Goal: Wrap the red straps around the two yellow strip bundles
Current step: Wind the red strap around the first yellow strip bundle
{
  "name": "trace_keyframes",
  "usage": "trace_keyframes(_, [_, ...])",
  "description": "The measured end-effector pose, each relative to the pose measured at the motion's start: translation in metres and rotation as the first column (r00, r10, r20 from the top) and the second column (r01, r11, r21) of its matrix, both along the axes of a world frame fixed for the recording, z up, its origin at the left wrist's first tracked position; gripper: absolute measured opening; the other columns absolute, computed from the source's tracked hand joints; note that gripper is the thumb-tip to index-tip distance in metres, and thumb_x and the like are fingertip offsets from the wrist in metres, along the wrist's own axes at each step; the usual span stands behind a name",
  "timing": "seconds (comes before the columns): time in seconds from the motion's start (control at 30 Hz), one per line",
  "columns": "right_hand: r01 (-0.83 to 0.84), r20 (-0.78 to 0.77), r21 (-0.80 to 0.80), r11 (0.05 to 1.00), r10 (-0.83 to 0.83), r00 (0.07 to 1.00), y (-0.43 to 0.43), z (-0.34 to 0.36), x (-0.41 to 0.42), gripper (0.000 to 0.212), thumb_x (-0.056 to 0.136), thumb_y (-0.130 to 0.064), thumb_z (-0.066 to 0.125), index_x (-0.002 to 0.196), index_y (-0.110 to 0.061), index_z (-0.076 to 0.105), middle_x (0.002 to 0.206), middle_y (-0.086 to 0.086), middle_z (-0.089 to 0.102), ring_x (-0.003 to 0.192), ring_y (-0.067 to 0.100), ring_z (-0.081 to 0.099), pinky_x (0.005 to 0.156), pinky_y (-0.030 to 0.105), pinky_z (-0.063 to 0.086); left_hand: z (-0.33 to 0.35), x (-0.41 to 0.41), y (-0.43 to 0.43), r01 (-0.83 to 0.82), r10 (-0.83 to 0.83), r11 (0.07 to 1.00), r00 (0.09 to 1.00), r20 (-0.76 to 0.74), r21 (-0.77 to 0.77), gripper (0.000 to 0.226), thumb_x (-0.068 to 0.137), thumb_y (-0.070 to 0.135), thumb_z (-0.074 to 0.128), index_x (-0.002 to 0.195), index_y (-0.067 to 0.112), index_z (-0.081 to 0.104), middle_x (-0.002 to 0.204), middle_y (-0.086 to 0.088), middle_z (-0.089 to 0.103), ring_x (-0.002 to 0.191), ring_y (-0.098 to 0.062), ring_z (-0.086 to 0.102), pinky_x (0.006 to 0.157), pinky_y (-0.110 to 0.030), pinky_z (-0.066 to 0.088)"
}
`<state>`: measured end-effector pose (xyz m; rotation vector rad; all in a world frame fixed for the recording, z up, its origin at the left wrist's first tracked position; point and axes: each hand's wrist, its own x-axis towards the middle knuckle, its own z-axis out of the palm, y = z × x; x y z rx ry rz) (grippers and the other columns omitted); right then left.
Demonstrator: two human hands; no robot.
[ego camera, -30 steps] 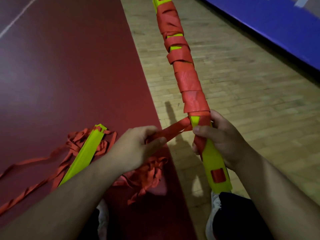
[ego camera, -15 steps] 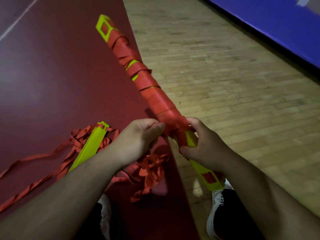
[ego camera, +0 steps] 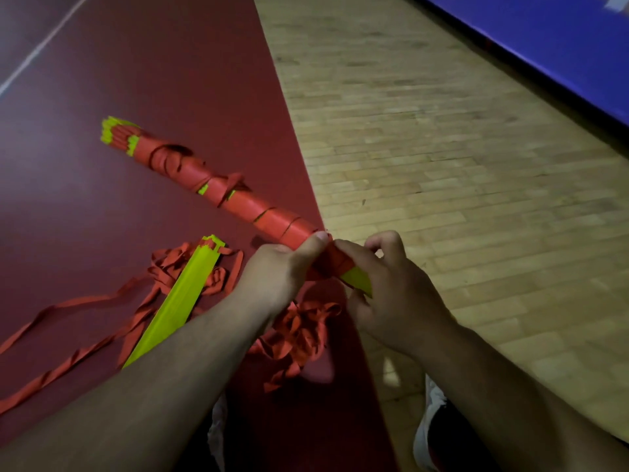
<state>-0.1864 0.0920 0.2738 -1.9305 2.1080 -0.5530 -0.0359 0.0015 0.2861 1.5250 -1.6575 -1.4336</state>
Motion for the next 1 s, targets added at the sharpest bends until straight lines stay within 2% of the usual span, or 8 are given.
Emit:
trace_keyframes(0.1, [-0.010,0.170,0.037,0.999,0.003,0.985,-0.002,0.009,-0.005,0.075,0.085,-0.030,0.074,0.145,-0.052,0.034,0.128,-0.014,0.027,0.091,0.008,0.056,0.073,0.021,0.050,0.000,-0.002,-0.002,-0.086,0.081,0.995,0.993,-0.081,-0.058,0.065,0.091,0.040,0.066,0.036,0.013,0.044,0.032,0.011,0.033,0.029,-0.003,0.029,0.037,-0.021,0.025])
trace_keyframes(0.2, [0.043,0.328,0.288,0.957,-0.141,0.934,-0.005,0.023,-0.011,0.081,0.076,-0.047,0.082,0.142,-0.048,0.034,0.125,-0.016,0.048,0.100,0.006,0.058,0.079,0.024,0.048,0.002,0.003,-0.008,-0.100,0.086,0.991,0.984,-0.154,-0.084,0.049,0.093,0.034,0.062,0.049,0.016,0.050,0.038,0.011,0.039,0.037,-0.009,0.035,0.043,-0.025,0.028])
trace_keyframes(0.37, [-0.328,0.774,0.486,0.810,-0.225,0.592,0.002,0.034,-0.022,0.032,0.084,-0.007,0.076,0.111,-0.017,0.063,0.088,0.008,0.076,0.070,0.016,0.074,0.062,0.025,0.055,0.004,0.006,0.002,0.040,-0.075,0.989,0.963,-0.257,-0.141,0.041,0.098,0.007,0.053,0.059,0.017,0.049,0.036,0.011,0.050,0.035,0.004,0.047,0.039,-0.012,0.039])
trace_keyframes(0.53, [-0.403,0.853,0.471,0.784,-0.290,0.433,0.006,0.033,-0.025,0.031,0.084,0.003,0.070,0.113,-0.005,0.061,0.083,0.017,0.072,0.065,0.024,0.070,0.056,0.029,0.055,0.001,0.013,-0.010,0.042,-0.127,0.960,0.946,-0.298,-0.277,0.040,0.076,0.042,0.062,0.066,0.006,0.049,0.051,0.003,0.049,0.048,-0.012,0.045,0.047,-0.023,0.035])
trace_keyframes(0.63, [-0.331,0.850,0.414,0.848,-0.230,0.474,0.006,0.026,-0.024,0.028,0.084,0.002,0.073,0.110,0.003,0.064,0.074,0.012,0.069,0.057,0.018,0.067,0.055,0.026,0.052,0.002,0.017,-0.015,0.043,-0.144,0.938,0.951,-0.273,-0.345,0.043,0.070,0.056,0.052,0.066,0.013,0.049,0.054,-0.003,0.047,0.050,-0.014,0.043,0.047,-0.024,0.035])
trace_keyframes(0.77, [-0.199,0.884,0.300,0.933,-0.193,0.426,0.004,0.019,-0.018,0.019,0.073,-0.012,0.076,0.089,-0.008,0.067,0.069,0.015,0.065,0.053,0.028,0.061,0.051,0.029,0.050,-0.005,0.025,-0.020,0.224,-0.315,0.900,0.926,-0.206,-0.374,0.056,0.089,0.059,0.043,0.074,0.004,0.048,0.062,-0.007,0.045,0.054,-0.014,0.042,0.048,-0.023,0.034])
trace_keyframes(0.9, [-0.126,0.935,0.263,0.957,-0.220,0.278,0.001,0.017,-0.016,0.011,0.075,-0.014,0.073,0.081,-0.009,0.066,0.069,0.016,0.064,0.051,0.028,0.061,0.051,0.031,0.051,-0.008,0.025,-0.019,0.398,-0.440,0.845,0.897,-0.042,-0.357,0.036,0.095,0.046,0.047,0.078,0.016,0.055,0.062,0.010,0.048,0.055,-0.008,0.043,0.051,-0.027,0.034])
trace_keyframes(1.0, [-0.016,0.880,0.287,0.958,-0.257,0.399,0.000,0.011,-0.013,0.014,0.079,-0.009,0.079,0.085,-0.007,0.067,0.069,0.015,0.067,0.053,0.028,0.063,0.056,0.035,0.053,-0.007,0.019,-0.018,0.422,-0.449,0.869,0.892,-0.055,-0.260,0.035,0.095,0.039,0.046,0.071,0.014,0.054,0.058,-0.002,0.052,0.052,-0.015,0.046,0.051,-0.028,0.034])
